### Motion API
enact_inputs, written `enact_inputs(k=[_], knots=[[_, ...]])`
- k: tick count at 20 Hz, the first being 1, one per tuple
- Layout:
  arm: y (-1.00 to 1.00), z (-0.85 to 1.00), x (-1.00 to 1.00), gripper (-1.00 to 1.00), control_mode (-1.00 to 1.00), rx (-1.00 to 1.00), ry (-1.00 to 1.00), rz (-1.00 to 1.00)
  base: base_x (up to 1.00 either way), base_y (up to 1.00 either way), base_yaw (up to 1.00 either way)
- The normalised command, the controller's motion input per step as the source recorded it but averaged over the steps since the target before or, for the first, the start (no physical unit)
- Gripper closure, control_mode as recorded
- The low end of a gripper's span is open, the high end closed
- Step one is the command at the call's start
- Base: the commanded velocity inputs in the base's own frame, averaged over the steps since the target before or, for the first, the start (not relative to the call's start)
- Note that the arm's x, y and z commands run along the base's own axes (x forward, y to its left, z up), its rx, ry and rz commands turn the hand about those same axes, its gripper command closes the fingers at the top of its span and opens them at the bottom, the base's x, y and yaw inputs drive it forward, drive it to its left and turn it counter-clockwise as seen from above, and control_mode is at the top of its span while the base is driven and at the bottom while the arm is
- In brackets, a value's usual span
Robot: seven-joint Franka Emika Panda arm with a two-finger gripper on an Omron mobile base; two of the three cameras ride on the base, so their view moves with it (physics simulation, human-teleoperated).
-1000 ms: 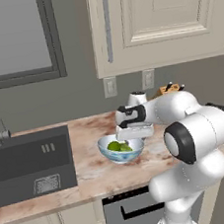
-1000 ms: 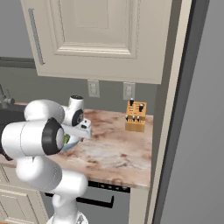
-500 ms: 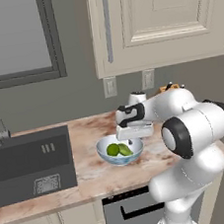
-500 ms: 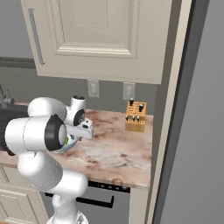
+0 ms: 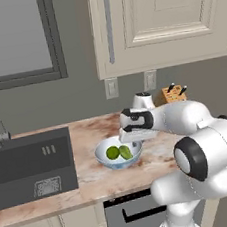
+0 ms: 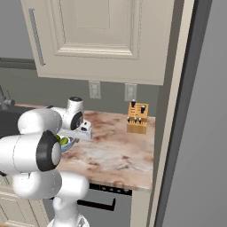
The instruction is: Dump the lime and mango from the bowl so the bowl can be washed. Place the bowl in the sink after clearing the leftovers.
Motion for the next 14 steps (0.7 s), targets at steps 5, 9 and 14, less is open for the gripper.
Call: enact_inputs(k=[5,9,14], knots=[[0.0,0.5,-0.52,1.0,-1.0,0.0,-0.17,-0.07,0.0,0.0,0.0],[-0.04,0.76,-0.56,1.0,-1.0,0.0,-0.16,-0.1,0.0,0.0,0.0],[-0.05,0.93,-0.34,1.0,-1.0,0.06,-0.05,-0.16,0.0,0.0,0.0]])
